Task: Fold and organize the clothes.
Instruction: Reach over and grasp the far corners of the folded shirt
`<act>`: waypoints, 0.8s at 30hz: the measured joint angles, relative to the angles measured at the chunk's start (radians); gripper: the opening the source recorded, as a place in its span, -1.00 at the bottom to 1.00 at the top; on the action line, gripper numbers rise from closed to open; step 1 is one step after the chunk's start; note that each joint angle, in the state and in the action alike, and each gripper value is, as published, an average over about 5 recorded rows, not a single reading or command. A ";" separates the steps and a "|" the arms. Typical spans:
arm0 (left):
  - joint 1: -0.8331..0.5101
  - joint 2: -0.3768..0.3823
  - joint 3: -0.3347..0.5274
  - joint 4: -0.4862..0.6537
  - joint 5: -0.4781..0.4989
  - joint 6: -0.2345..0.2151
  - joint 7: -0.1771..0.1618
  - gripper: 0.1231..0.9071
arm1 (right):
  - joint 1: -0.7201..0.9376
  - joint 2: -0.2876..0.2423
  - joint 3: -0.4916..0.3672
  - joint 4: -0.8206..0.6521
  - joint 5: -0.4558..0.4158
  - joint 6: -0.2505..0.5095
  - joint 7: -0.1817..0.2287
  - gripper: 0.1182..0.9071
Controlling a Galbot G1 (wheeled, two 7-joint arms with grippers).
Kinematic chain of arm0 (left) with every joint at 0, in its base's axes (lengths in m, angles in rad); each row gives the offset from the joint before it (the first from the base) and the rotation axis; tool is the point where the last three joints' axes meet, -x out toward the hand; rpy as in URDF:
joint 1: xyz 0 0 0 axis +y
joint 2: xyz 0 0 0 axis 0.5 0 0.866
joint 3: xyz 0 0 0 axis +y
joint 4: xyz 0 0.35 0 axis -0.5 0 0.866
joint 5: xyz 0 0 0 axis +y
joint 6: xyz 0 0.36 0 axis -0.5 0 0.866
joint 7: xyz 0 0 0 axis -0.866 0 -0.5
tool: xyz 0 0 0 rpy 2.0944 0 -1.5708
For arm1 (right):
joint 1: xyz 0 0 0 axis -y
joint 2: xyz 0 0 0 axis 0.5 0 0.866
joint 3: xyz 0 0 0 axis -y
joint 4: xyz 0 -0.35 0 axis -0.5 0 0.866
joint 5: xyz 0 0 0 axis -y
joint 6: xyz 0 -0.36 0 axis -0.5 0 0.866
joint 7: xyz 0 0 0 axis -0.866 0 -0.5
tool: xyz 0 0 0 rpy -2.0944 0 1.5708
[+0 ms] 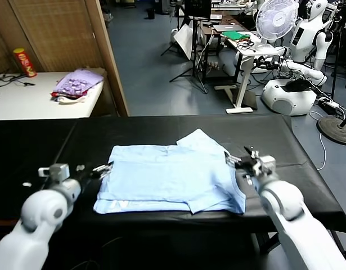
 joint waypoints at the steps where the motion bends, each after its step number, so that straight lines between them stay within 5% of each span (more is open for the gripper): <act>1: -0.030 -0.006 0.020 0.027 0.000 0.000 0.000 0.72 | 0.024 0.009 -0.015 -0.032 -0.001 0.000 -0.003 0.72; 11: -0.252 -0.071 0.146 0.271 -0.009 0.020 0.008 0.72 | 0.172 0.099 -0.091 -0.258 -0.001 -0.004 -0.014 0.72; 24: -0.400 -0.122 0.206 0.485 -0.029 0.038 0.010 0.71 | 0.278 0.201 -0.110 -0.470 -0.009 -0.001 -0.051 0.72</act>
